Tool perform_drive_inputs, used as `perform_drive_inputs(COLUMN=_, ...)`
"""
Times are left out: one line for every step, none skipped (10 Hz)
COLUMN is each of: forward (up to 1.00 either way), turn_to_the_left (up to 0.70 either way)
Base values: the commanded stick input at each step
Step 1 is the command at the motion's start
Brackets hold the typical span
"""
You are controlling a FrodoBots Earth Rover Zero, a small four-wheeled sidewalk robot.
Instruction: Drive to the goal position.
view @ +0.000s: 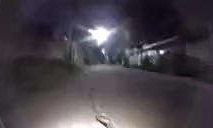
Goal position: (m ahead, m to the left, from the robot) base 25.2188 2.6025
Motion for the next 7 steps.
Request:
perform_drive_inputs(forward=1.0, turn_to_the_left=0.0)
perform_drive_inputs(forward=1.0, turn_to_the_left=0.0)
perform_drive_inputs(forward=1.0, turn_to_the_left=0.0)
perform_drive_inputs(forward=1.0, turn_to_the_left=0.0)
perform_drive_inputs(forward=1.0, turn_to_the_left=0.0)
perform_drive_inputs(forward=1.0, turn_to_the_left=0.0)
perform_drive_inputs(forward=1.0, turn_to_the_left=0.0)
